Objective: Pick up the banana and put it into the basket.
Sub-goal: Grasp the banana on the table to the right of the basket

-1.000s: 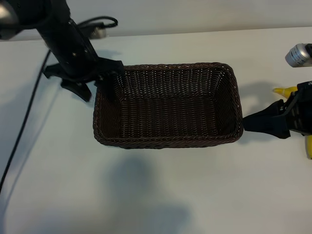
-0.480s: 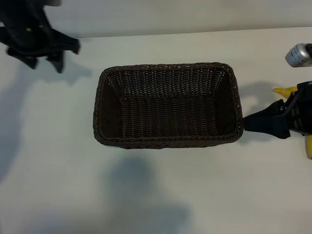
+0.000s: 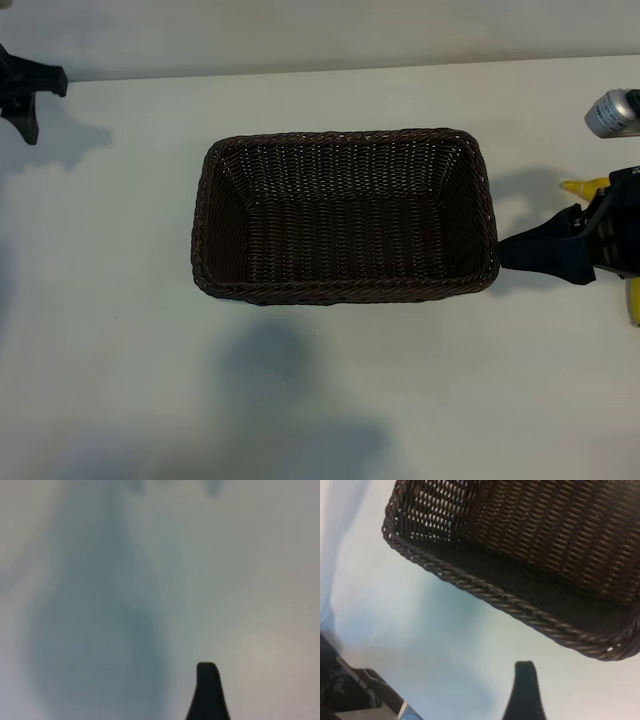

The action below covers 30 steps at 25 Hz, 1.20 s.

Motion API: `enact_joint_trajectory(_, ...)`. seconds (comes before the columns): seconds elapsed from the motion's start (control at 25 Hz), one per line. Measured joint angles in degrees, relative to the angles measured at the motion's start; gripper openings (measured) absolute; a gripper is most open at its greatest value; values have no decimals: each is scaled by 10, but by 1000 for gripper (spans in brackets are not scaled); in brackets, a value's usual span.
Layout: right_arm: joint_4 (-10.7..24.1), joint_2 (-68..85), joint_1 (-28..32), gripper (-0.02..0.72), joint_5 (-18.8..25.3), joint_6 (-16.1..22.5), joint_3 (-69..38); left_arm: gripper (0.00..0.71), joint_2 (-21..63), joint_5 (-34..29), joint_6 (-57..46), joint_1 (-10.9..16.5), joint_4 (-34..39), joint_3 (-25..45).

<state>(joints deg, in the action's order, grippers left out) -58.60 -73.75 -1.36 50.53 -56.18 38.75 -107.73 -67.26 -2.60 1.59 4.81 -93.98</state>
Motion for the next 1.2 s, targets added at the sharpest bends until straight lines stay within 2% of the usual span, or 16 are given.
enact_joint_trajectory(0.2,0,0,0,563,-1,0,0,567,58,0,22,-5,-28,27)
enact_joint_trajectory(0.4,0,0,0,563,-1,0,0,567,145,-1,26,-5,-29,105)
enact_joint_trajectory(0.84,0,0,0,563,0,0,0,567,407,-1,29,-5,-30,331)
enact_joint_trajectory(1.08,0,0,0,563,0,0,0,567,579,4,29,-5,-31,478)
enact_joint_trajectory(1.2,0,0,0,563,0,0,0,567,681,27,29,-5,-35,545)
